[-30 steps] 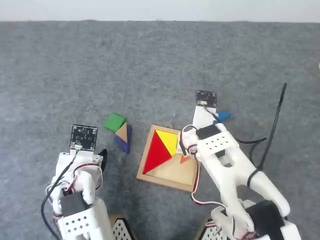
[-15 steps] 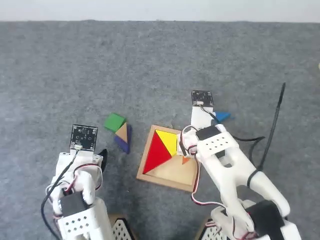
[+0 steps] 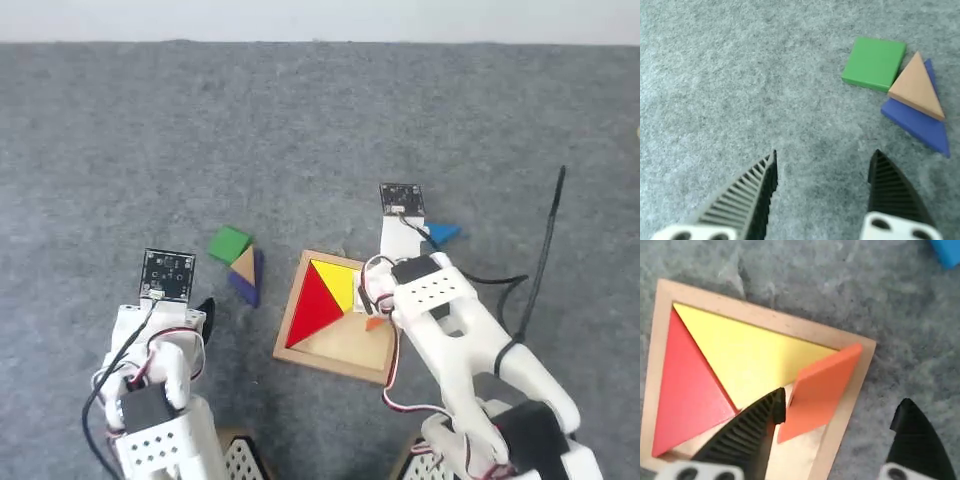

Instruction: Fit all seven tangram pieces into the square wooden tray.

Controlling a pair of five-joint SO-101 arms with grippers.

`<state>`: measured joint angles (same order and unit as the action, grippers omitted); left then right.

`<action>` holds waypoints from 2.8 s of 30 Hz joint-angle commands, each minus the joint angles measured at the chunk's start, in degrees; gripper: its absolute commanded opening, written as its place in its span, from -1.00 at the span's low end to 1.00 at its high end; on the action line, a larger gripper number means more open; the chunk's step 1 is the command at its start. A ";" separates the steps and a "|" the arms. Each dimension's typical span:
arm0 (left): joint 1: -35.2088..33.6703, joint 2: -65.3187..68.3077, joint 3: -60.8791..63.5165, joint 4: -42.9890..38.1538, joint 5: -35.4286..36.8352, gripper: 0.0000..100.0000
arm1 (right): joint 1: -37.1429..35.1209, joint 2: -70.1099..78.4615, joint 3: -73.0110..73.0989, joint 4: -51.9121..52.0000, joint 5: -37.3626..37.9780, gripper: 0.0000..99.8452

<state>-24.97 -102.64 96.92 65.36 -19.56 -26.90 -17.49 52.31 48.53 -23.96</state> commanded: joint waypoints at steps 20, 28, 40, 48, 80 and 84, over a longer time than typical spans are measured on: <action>0.00 0.26 -0.40 -0.18 -0.62 -0.44 | 1.27 -16.66 13.63 -20.70 0.79 -0.37; 0.00 0.26 -0.40 -0.18 -0.62 -0.44 | 1.19 -11.12 13.71 -21.76 0.88 -0.37; 0.00 0.26 -0.40 -0.18 -0.62 -0.44 | 5.41 -9.36 13.89 -17.54 1.93 -0.56; 0.00 0.26 -0.40 -0.18 -0.62 -0.44 | 5.23 -14.55 13.98 -11.21 4.22 -0.55; 0.00 0.26 -0.40 -0.18 -0.62 -0.44 | 9.10 -20.62 17.93 -11.74 4.31 -0.56; 0.00 0.26 -0.40 -0.18 -0.62 -0.44 | 12.62 -20.62 17.93 -11.74 4.31 -0.56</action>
<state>-24.97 -102.64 96.92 65.36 -19.56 -16.53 -36.31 72.09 37.89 -20.53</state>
